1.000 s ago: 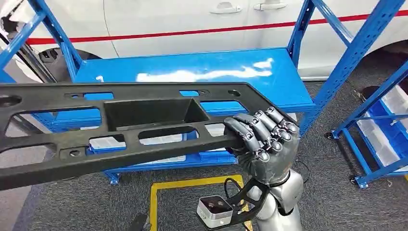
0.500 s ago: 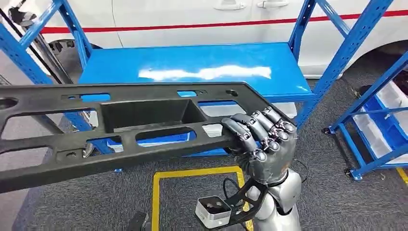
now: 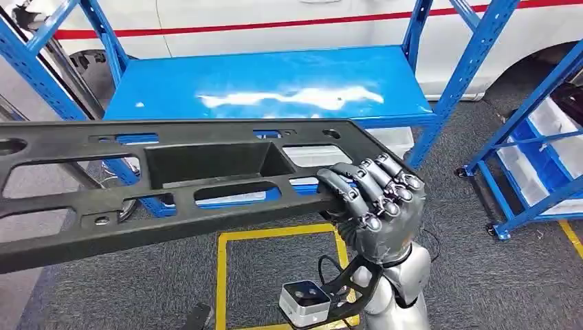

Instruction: Take the parts from the cabinet and place them on the table.

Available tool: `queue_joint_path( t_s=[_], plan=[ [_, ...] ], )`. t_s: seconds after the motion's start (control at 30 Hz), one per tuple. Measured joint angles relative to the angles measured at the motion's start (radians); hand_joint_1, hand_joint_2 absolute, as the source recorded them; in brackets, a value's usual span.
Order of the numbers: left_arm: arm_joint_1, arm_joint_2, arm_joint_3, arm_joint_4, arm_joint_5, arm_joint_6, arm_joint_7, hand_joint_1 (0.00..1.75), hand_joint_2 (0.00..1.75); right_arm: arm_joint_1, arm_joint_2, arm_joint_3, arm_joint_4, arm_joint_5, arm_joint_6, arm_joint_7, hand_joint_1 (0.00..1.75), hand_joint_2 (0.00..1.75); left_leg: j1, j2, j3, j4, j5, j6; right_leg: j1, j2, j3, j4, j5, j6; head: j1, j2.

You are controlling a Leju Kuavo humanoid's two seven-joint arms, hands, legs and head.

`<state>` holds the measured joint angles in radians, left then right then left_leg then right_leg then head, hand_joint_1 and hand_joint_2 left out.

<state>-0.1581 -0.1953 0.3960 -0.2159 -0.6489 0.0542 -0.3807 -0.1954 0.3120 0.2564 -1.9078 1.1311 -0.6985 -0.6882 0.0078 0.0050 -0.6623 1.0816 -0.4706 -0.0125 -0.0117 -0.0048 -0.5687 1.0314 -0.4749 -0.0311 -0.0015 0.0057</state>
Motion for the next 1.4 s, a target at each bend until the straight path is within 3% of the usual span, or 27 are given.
queue_joint_path(
  t_s=[0.07, 0.1, 0.13, 0.17, 0.2, 0.27, 0.3, 0.4, 0.43, 0.47, 0.53, 0.6, 0.63, 0.67, 0.7, 0.77, 0.8, 0.87, 0.93, 0.97, 1.03, 1.1, 1.13, 1.2, 1.27, 1.33, 1.4],
  plan=[
    [0.000, 0.000, 0.000, 0.000, -0.001, 0.000, 0.001, 0.00, 1.75, 0.000, 0.000, 0.000, 0.000, 0.000, 0.000, 0.000, 1.75, 1.75, 0.004, 0.000, -0.043, 0.145, -0.100, -0.008, 0.002, -0.001, -0.022, 0.001, 0.016, -0.005, 0.000, 0.000],
    [0.000, 0.000, 0.000, 0.000, -0.001, -0.001, 0.001, 0.00, 1.75, 0.000, 0.000, 0.000, 0.000, 0.000, 0.000, 0.000, 1.75, 1.75, 0.004, 0.001, -0.058, 0.207, -0.127, -0.011, 0.002, -0.002, -0.033, 0.002, 0.024, -0.005, 0.000, 0.000],
    [0.000, 0.000, 0.000, 0.000, -0.001, -0.001, 0.001, 0.00, 1.75, 0.000, 0.000, 0.000, 0.000, 0.001, 0.000, 0.000, 1.75, 1.75, 0.004, 0.001, -0.057, 0.237, -0.129, -0.012, 0.003, -0.002, -0.044, 0.002, 0.033, -0.004, 0.000, 0.000],
    [-0.001, 0.000, 0.000, 0.000, -0.001, -0.002, 0.001, 0.00, 1.75, 0.000, 0.000, 0.000, 0.000, 0.003, 0.000, 0.000, 1.75, 1.75, 0.004, 0.001, -0.033, 0.221, -0.106, -0.012, 0.002, -0.002, -0.056, 0.003, 0.041, -0.003, 0.000, 0.000],
    [-0.002, 0.000, 0.000, 0.000, -0.001, -0.002, 0.001, 0.00, 1.75, 0.000, 0.000, 0.000, 0.000, 0.003, 0.000, 0.000, 1.75, 1.75, 0.004, 0.001, 0.013, 0.160, -0.070, -0.010, 0.002, -0.001, -0.066, 0.003, 0.049, 0.000, 0.000, 0.000],
    [-0.006, 0.000, 0.000, 0.000, -0.001, -0.002, 0.001, 0.00, 1.75, 0.000, 0.000, 0.000, -0.001, 0.003, 0.000, 0.000, 1.75, 1.75, 0.004, -0.001, 0.129, -0.011, -0.020, -0.002, 0.002, 0.000, -0.077, 0.005, 0.060, 0.005, 0.000, 0.000],
    [-0.009, 0.000, 0.000, 0.000, -0.001, -0.002, 0.001, 0.00, 1.75, 0.000, 0.000, 0.000, -0.002, 0.003, 0.000, 0.000, 1.75, 1.75, 0.001, -0.004, 0.161, -0.071, -0.042, 0.004, 0.005, 0.000, -0.083, 0.005, 0.065, 0.011, 0.000, 0.000],
    [-0.007, 0.001, 0.000, 0.000, -0.001, -0.002, 0.001, 0.00, 1.75, 0.000, 0.000, 0.000, -0.003, 0.003, 0.000, 0.000, 1.75, 1.75, -0.008, -0.008, 0.160, -0.086, -0.031, 0.013, 0.002, -0.002, -0.086, -0.004, 0.090, 0.029, 0.000, 0.000],
    [-0.006, 0.000, 0.000, 0.000, -0.001, -0.002, 0.001, 0.00, 1.75, 0.000, 0.000, 0.000, -0.004, 0.003, 0.000, 0.000, 1.75, 1.75, -0.007, -0.007, 0.156, -0.094, -0.018, 0.022, 0.004, 0.000, -0.086, -0.007, 0.099, 0.037, 0.000, 0.000],
    [-0.008, -0.002, 0.000, 0.000, -0.001, -0.002, 0.001, 0.00, 1.75, 0.000, 0.000, 0.000, -0.004, 0.003, 0.000, 0.000, 1.75, 1.75, 0.005, -0.001, 0.157, -0.104, -0.006, 0.034, 0.002, 0.003, -0.092, -0.001, 0.085, 0.042, 0.000, 0.000],
    [-0.012, -0.003, 0.000, 0.000, 0.000, -0.002, 0.001, 0.00, 1.75, 0.000, -0.001, 0.000, -0.004, 0.003, 0.000, 0.000, 1.75, 1.75, 0.001, 0.002, 0.136, -0.102, 0.011, 0.052, 0.004, 0.005, -0.129, 0.096, -0.017, 0.046, 0.002, 0.000],
    [-0.010, -0.003, 0.000, 0.000, 0.000, -0.002, 0.001, 0.00, 1.75, 0.000, -0.001, 0.000, -0.004, 0.003, 0.000, 0.000, 1.75, 1.75, -0.003, 0.005, 0.111, -0.093, 0.023, 0.053, 0.003, 0.005, -0.173, 0.245, -0.104, 0.049, 0.002, 0.000],
    [-0.009, -0.002, 0.000, 0.000, 0.000, -0.002, 0.001, 0.00, 1.75, 0.000, -0.001, 0.000, -0.004, 0.003, 0.000, 0.000, 1.75, 1.75, -0.005, 0.006, 0.096, -0.086, 0.028, 0.053, 0.001, 0.005, -0.178, 0.289, -0.113, 0.049, 0.001, 0.000],
    [-0.009, -0.002, 0.000, 0.000, 0.000, -0.002, 0.001, 0.00, 1.75, 0.000, -0.001, 0.000, -0.004, 0.003, 0.000, 0.000, 1.75, 1.75, -0.006, 0.006, 0.082, -0.079, 0.033, 0.052, 0.000, 0.005, -0.161, 0.286, -0.098, 0.048, 0.002, 0.000],
    [-0.009, -0.002, 0.000, 0.000, 0.000, -0.002, 0.002, 0.00, 1.75, 0.000, -0.001, 0.000, -0.004, 0.003, 0.000, 0.000, 1.75, 1.75, -0.006, 0.006, 0.069, -0.071, 0.037, 0.050, -0.001, 0.005, -0.123, 0.241, -0.069, 0.046, 0.002, 0.000],
    [-0.009, -0.002, 0.000, 0.000, 0.000, -0.002, 0.002, 0.00, 1.75, 0.000, -0.001, 0.000, -0.004, 0.003, 0.000, 0.000, 1.75, 1.75, -0.006, 0.004, 0.047, -0.055, 0.044, 0.045, 0.000, 0.005, -0.004, 0.077, -0.018, 0.037, 0.002, 0.000],
    [-0.009, -0.003, 0.000, 0.000, 0.000, -0.002, 0.002, 0.00, 1.75, -0.001, -0.001, 0.000, -0.004, 0.003, 0.000, 0.000, 1.75, 1.75, -0.008, 0.004, 0.038, -0.051, 0.047, 0.040, 0.004, 0.005, 0.026, 0.022, -0.048, 0.033, 0.001, 0.000],
    [-0.009, -0.003, 0.000, 0.000, 0.000, -0.001, 0.002, 0.00, 1.75, 0.000, -0.001, 0.000, -0.004, 0.005, 0.000, 0.000, 1.75, 1.75, -0.008, 0.005, 0.036, -0.049, 0.060, 0.028, 0.011, 0.006, 0.018, 0.018, -0.029, 0.031, 0.002, 0.000],
    [-0.009, -0.003, 0.001, 0.000, 0.000, -0.002, 0.003, 0.00, 1.75, 0.000, -0.001, 0.000, -0.004, 0.005, 0.000, 0.000, 1.75, 1.75, -0.006, 0.004, 0.031, -0.053, 0.075, 0.017, 0.014, 0.005, 0.011, 0.014, -0.018, 0.017, 0.001, 0.000],
    [-0.008, -0.002, 0.001, 0.000, 0.000, -0.002, 0.003, 0.00, 1.75, -0.001, -0.001, 0.000, -0.004, 0.005, 0.000, 0.000, 1.75, 1.75, -0.006, 0.001, 0.025, -0.047, 0.066, 0.012, 0.001, -0.001, 0.005, 0.004, -0.003, 0.007, 0.002, 0.000],
    [-0.007, -0.002, 0.001, 0.000, 0.000, -0.002, 0.003, 0.00, 1.75, -0.001, 0.000, 0.001, -0.004, 0.005, 0.000, 0.000, 1.75, 1.75, -0.003, -0.002, -0.003, 0.024, -0.032, 0.003, 0.002, -0.004, -0.019, 0.002, 0.019, -0.008, 0.000, 0.000],
    [-0.008, -0.002, 0.001, 0.000, 0.000, -0.002, 0.003, 0.00, 1.75, -0.001, 0.001, 0.001, -0.004, 0.005, 0.000, 0.000, 1.75, 1.75, 0.002, -0.001, -0.036, 0.168, -0.136, -0.006, 0.003, -0.004, -0.050, 0.003, 0.043, -0.010, 0.000, 0.000],
    [-0.007, -0.001, 0.001, 0.000, 0.000, -0.002, 0.003, 0.00, 1.75, -0.001, 0.001, 0.001, -0.004, 0.005, 0.000, 0.000, 1.75, 1.75, 0.004, -0.001, -0.041, 0.222, -0.152, -0.010, 0.003, -0.005, -0.067, 0.004, 0.055, -0.009, 0.000, 0.000],
    [-0.007, -0.001, 0.001, 0.000, 0.000, -0.002, 0.003, 0.00, 1.75, -0.001, 0.001, 0.001, -0.004, 0.006, 0.000, 0.000, 1.75, 1.75, 0.006, -0.001, -0.005, 0.221, -0.097, -0.013, 0.002, -0.005, -0.102, 0.006, 0.082, -0.005, 0.000, 0.000],
    [-0.009, -0.001, 0.001, 0.000, 0.000, -0.002, 0.003, 0.00, 1.75, -0.001, 0.001, 0.001, -0.004, 0.005, 0.000, 0.000, 1.75, 1.75, 0.007, -0.001, 0.098, 0.094, -0.030, -0.013, -0.001, -0.005, -0.134, 0.008, 0.107, 0.003, 0.000, 0.000],
    [-0.015, 0.000, 0.001, -0.001, 0.000, -0.002, 0.003, 0.00, 1.75, -0.001, 0.001, 0.001, -0.007, 0.006, 0.000, 0.000, 1.75, 1.75, 0.001, -0.004, 0.228, -0.095, -0.087, -0.006, 0.002, -0.004, -0.148, 0.013, 0.127, 0.016, 0.000, 0.000],
    [-0.016, 0.000, 0.001, -0.001, 0.000, -0.002, 0.002, 0.00, 1.75, -0.002, 0.001, 0.003, -0.007, 0.006, 0.000, 0.000, 1.75, 1.75, -0.004, -0.009, 0.212, -0.090, -0.078, 0.010, -0.002, -0.007, -0.141, 0.002, 0.150, 0.028, 0.000, 0.000]
  ],
)
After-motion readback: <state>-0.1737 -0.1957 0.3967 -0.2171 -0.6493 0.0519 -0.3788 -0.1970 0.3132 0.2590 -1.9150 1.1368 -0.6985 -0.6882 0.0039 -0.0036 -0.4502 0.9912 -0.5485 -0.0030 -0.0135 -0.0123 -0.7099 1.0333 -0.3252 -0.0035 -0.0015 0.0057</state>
